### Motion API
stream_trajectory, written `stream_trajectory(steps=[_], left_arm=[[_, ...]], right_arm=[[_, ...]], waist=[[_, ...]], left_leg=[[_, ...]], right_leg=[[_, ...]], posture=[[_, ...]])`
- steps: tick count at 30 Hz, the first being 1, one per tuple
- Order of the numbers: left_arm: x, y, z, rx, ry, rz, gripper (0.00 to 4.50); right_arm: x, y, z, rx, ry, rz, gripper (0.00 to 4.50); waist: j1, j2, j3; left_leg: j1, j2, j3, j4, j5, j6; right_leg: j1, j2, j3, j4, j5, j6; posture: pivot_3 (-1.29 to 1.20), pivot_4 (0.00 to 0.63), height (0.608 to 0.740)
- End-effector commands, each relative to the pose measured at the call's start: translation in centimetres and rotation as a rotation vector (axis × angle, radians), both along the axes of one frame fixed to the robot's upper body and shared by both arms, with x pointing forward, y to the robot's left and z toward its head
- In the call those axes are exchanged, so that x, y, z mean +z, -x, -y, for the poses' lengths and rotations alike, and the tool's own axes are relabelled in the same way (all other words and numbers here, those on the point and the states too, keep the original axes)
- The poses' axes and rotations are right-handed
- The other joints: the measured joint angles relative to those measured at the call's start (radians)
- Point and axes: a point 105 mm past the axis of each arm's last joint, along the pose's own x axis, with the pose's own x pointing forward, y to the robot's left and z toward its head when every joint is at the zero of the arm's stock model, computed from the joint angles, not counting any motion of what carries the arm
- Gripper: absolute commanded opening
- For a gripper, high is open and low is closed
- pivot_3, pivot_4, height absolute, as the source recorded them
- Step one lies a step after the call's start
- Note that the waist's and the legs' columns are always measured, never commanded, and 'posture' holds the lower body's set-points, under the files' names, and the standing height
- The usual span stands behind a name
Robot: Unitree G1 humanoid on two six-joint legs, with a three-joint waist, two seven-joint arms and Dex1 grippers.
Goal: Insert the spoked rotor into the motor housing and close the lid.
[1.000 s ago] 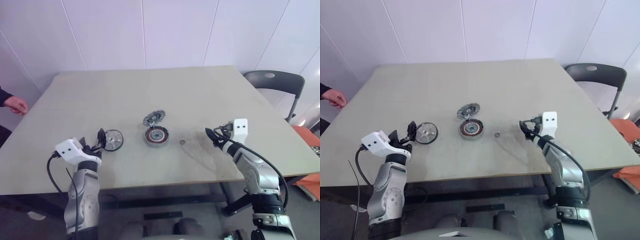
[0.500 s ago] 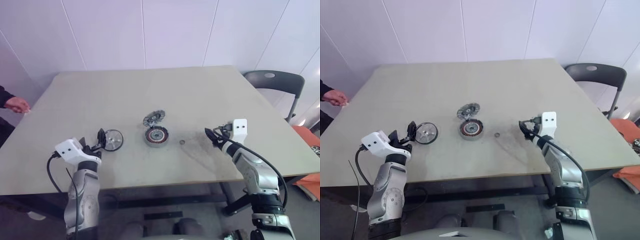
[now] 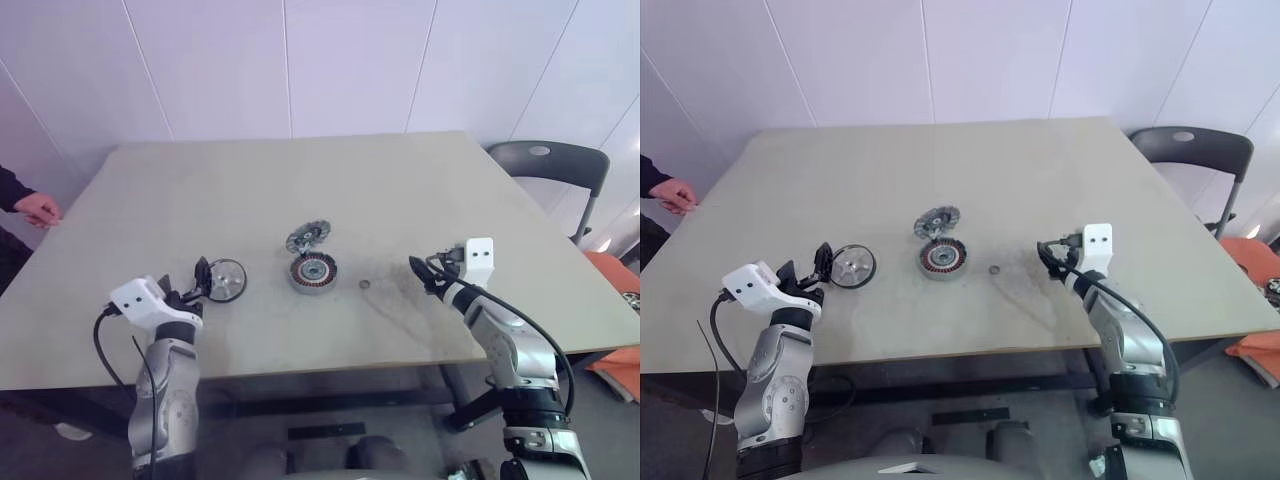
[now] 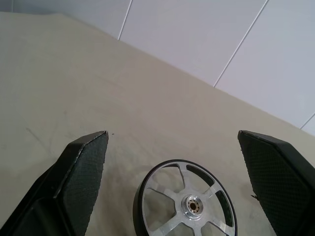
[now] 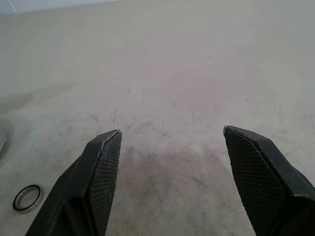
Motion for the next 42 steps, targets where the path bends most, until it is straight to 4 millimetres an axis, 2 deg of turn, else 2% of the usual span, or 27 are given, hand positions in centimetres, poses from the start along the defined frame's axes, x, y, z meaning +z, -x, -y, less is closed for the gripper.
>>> stream_trajectory(steps=[1, 42], left_arm=[[1.66, 0.03, -0.22, 0.008, -0.026, 0.058, 4.48], [1.56, 0.08, -0.16, 0.011, -0.025, 0.054, 4.48]], right_arm=[[1.45, -0.43, -0.4, 0.012, 0.001, 0.055, 3.46], [1.53, -1.15, -0.84, 0.025, 0.005, 0.066, 3.46]], waist=[[0.0, 0.0, 0.0], [0.0, 0.0, 0.0]], left_leg=[[0.0, 0.0, 0.0, 0.0, 0.0, 0.0], [0.0, 0.0, 0.0, 0.0, 0.0, 0.0]], right_leg=[[0.0, 0.0, 0.0, 0.0, 0.0, 0.0], [0.0, 0.0, 0.0, 0.0, 0.0, 0.0]], posture=[[0.0, 0.0, 0.74], [0.0, 0.0, 0.74]])
